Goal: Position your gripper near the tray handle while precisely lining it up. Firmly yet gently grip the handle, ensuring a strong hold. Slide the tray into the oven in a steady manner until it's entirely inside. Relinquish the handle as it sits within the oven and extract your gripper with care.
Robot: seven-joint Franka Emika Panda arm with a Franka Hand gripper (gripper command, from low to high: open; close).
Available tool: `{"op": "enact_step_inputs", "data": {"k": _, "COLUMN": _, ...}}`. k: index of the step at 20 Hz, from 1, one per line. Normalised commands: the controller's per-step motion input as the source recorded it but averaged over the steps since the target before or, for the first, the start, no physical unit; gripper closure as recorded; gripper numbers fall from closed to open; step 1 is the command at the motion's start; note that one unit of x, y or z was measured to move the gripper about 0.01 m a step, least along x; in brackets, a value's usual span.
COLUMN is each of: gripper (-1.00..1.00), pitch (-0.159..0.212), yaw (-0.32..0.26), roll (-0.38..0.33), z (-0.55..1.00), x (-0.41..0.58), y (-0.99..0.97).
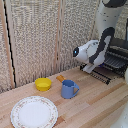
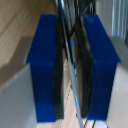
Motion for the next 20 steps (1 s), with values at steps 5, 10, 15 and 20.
{"op": "enact_step_inputs", "data": {"k": 5, "gripper": 1.0, "pitch": 0.0, "yaw": 0.023, "roll": 0.001, "z": 0.36, "x": -0.109, "y": -0.65}}
{"op": "enact_step_inputs", "data": {"k": 10, "gripper": 1.0, "pitch": -0.012, "yaw": 0.008, "roll": 0.049, "z": 0.59, "x": -0.206, "y": -0.81}}
{"op": "enact_step_inputs", "data": {"k": 15, "gripper": 1.0, "pitch": -0.035, "yaw": -0.007, "roll": 0.1, "z": 0.71, "x": -0.247, "y": -0.86}}
{"op": "enact_step_inputs", "data": {"k": 20, "gripper": 1.0, "pitch": -0.052, "yaw": -0.003, "roll": 0.103, "z": 0.62, "x": -0.338, "y": -0.79}}
